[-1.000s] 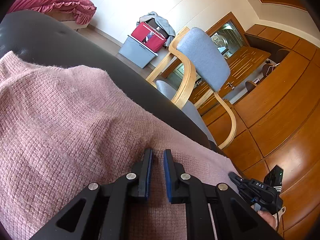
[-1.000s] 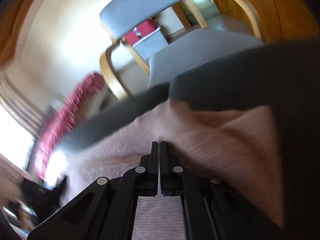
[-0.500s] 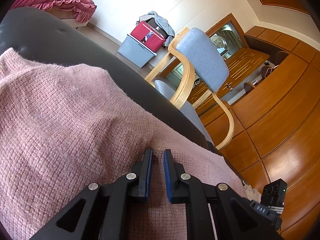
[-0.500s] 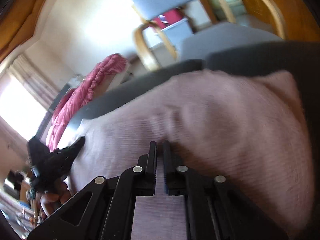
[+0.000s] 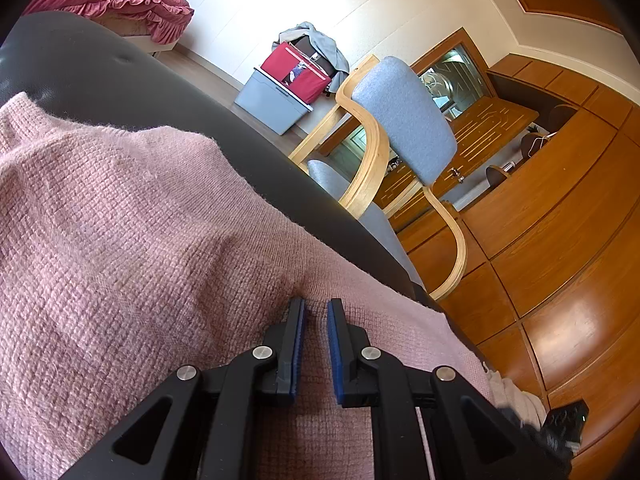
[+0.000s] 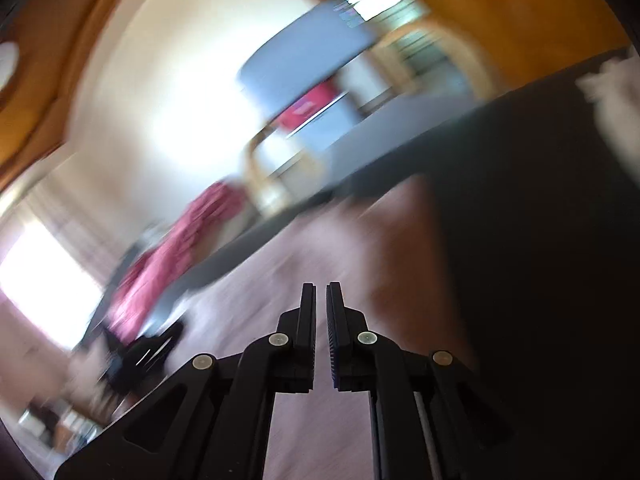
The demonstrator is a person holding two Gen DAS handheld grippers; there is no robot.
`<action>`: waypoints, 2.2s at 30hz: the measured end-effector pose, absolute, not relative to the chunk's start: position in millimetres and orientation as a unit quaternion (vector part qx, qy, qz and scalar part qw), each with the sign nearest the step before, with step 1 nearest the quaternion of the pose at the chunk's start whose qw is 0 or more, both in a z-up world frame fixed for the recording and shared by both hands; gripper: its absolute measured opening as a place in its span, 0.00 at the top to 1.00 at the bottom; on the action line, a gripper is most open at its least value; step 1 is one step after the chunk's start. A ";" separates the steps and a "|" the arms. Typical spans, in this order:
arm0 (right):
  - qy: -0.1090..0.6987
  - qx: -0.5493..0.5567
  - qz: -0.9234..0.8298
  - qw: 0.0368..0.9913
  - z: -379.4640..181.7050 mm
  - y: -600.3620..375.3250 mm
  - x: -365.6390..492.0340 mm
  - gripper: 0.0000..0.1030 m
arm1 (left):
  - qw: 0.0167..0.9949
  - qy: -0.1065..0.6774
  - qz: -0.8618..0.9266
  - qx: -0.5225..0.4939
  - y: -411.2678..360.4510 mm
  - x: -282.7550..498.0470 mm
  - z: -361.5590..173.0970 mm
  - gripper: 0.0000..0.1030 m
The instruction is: Fold clothes
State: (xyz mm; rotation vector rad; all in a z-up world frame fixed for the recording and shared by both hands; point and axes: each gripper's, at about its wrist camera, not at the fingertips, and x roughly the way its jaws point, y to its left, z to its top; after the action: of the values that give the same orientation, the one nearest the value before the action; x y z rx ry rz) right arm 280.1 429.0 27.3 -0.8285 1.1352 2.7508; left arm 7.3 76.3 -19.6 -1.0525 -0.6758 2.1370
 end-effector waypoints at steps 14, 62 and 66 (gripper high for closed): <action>0.452 -0.247 0.854 0.069 -1.4 459.0 341.3 1.00 | 0.328 -0.261 0.814 -0.402 76.6 9.9 -19.0 0.89; 0.259 -0.337 0.901 -0.089 27.3 325.1 170.0 0.98 | 0.198 -0.326 0.838 -0.391 -57.5 33.3 -24.8 0.99; 0.261 -0.337 0.900 -0.089 25.7 322.0 163.9 0.98 | 0.160 -0.339 0.845 -0.380 -73.8 40.6 -24.1 0.99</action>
State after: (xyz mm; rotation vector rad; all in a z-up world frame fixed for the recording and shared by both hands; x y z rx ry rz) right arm 163.9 322.0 25.7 -1.1223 0.8703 3.0013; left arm 40.6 -73.8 -24.1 -1.0851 -0.9697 2.4150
